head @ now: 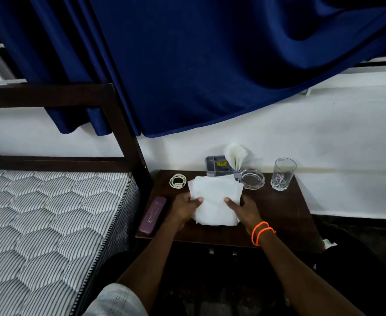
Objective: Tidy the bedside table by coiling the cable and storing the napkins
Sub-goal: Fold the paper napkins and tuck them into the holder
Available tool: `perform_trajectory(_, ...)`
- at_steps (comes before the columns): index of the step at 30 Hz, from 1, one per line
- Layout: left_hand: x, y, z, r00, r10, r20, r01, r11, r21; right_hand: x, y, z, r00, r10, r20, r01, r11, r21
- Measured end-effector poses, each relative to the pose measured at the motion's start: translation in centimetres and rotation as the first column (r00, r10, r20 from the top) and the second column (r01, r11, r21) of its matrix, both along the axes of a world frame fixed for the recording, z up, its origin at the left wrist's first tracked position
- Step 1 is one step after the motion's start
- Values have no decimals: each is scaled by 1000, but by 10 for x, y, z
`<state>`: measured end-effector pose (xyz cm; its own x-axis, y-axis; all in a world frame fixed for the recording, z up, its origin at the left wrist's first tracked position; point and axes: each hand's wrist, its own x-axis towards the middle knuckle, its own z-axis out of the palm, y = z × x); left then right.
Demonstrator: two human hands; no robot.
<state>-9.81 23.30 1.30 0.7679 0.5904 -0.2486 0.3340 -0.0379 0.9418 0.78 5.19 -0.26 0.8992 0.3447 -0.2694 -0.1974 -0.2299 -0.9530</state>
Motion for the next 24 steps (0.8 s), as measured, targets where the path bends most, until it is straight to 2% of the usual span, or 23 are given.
perform_trajectory(2,1,-2,6,996,-43,82,46,998,-35,2,-3,8,977,145,-157,-102,962,254)
perform_trajectory(4,3,-5,10,989,-58,136,61,998,-20,6,-3,16,972,211,-102,-165,927,337)
perform_trajectory(7,7,-13,14,972,-72,223,65,997,39,10,-1,27,989,137,56,-148,937,316)
perform_trajectory(11,15,-22,18,953,-39,300,21,998,65,14,2,32,980,72,185,-126,946,299)
perform_trajectory(15,15,-26,16,950,-37,311,48,998,-28,17,-2,26,985,118,124,-152,940,306)
perform_trajectory(18,11,-22,7,960,-21,279,42,997,-69,21,-5,17,980,162,116,-185,955,230)
perform_trajectory(24,14,-20,-3,988,-32,153,29,999,22,20,-1,11,970,224,94,-236,960,150)
